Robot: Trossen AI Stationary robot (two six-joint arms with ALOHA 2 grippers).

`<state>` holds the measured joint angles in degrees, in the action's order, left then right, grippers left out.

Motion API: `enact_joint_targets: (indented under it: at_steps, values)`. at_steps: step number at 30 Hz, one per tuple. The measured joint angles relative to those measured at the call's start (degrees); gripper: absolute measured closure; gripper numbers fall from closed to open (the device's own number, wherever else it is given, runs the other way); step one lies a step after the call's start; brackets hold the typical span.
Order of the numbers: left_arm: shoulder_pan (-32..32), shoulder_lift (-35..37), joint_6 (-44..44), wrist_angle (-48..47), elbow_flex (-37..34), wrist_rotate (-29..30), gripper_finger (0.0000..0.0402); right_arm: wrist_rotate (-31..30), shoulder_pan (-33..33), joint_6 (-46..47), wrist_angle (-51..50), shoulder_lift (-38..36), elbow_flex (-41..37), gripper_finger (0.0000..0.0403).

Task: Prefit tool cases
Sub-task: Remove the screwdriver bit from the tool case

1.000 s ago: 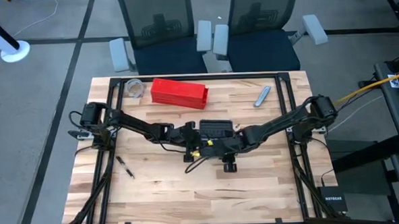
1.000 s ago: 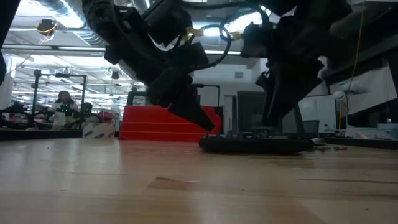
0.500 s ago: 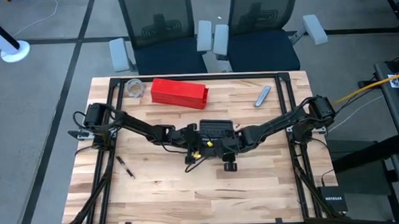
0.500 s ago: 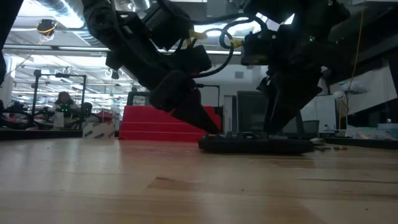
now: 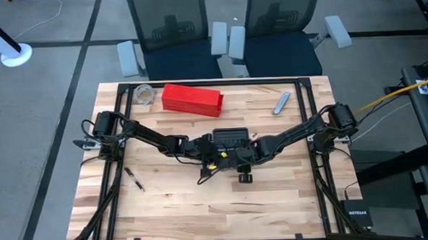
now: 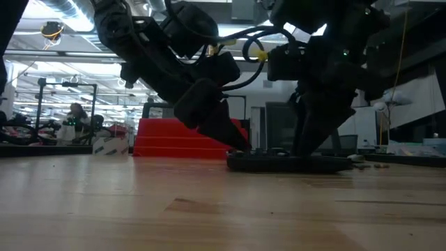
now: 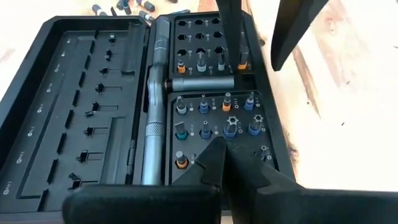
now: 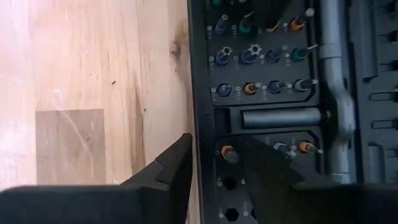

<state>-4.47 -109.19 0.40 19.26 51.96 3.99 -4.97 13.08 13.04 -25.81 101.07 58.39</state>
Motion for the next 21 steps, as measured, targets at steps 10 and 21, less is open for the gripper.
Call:
enact_joint_targets:
  at_steps: [10,21]
  values:
    - [0.1,0.0,0.6,-0.4,0.0,0.0,0.0401,0.4,0.0,-0.1,-1.0,0.3,0.0,0.0283]
    - [0.1,0.0,0.1,-0.6,0.0,0.0,0.0401,0.3,-1.4,1.7,-0.9,-0.3,0.0,0.0390]
